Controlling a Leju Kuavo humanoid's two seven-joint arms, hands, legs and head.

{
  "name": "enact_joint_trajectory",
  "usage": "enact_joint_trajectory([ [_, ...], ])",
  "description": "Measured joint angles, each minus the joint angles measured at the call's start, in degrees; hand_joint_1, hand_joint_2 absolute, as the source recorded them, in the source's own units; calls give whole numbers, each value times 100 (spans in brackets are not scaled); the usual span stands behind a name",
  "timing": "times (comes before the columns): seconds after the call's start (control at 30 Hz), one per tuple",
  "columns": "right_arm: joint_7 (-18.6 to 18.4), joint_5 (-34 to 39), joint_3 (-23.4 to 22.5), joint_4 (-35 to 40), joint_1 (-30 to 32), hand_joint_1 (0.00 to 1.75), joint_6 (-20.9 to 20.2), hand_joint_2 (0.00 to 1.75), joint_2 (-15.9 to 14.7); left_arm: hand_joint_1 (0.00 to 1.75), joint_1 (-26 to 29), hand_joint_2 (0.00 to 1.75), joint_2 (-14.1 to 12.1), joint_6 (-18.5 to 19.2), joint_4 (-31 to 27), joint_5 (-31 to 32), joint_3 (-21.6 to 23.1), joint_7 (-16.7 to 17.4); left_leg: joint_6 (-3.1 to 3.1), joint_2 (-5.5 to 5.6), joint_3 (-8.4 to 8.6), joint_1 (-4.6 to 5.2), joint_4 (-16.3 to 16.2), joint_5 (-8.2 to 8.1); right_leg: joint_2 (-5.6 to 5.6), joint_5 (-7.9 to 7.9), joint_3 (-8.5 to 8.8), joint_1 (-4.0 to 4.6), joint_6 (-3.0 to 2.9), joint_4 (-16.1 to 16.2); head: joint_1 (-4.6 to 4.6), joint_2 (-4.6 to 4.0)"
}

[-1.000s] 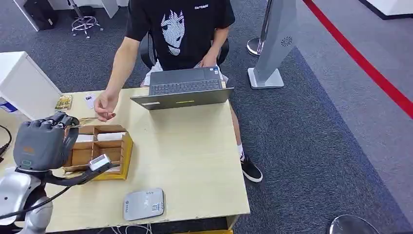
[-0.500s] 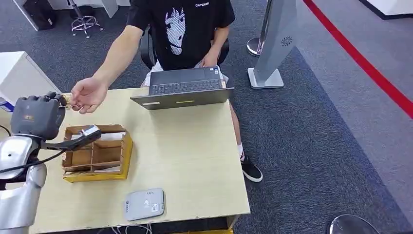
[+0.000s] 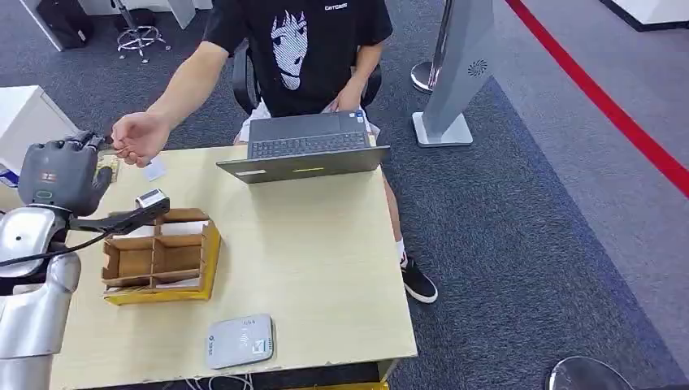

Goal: Pass the card to the sensor for recognition and then transmit it.

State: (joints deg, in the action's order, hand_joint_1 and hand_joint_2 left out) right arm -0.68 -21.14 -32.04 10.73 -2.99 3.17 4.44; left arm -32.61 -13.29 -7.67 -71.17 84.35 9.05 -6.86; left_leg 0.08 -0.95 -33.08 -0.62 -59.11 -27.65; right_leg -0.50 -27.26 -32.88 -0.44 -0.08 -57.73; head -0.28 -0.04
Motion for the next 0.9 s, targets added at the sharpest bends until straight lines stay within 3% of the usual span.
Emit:
enact_joint_trajectory([
  [0.4,2,-48,-57,0,3,0,7,175,0,0,141,175,90,-87,-319,7,0,-13,0,1,1,0,0,2,-1,3,1,0,0,-1,0,0],
  [0.53,92,-26,-137,0,3,0,-7,175,0,0,309,175,201,-362,-637,-152,-28,-74,0,0,-1,0,0,1,-1,3,1,0,0,0,0,0],
  [0.73,105,192,-382,2,6,0,236,175,33,0,1155,175,747,-828,-2149,-1009,-417,-279,6,-3,-8,2,0,-5,0,0,-1,-1,2,4,-2,0],
  [0.9,188,467,-673,0,7,0,529,175,151,0,1681,175,953,-979,-3074,-1623,-854,-561,7,1,-8,-1,2,-6,-5,-3,-2,0,3,4,0,0],
])
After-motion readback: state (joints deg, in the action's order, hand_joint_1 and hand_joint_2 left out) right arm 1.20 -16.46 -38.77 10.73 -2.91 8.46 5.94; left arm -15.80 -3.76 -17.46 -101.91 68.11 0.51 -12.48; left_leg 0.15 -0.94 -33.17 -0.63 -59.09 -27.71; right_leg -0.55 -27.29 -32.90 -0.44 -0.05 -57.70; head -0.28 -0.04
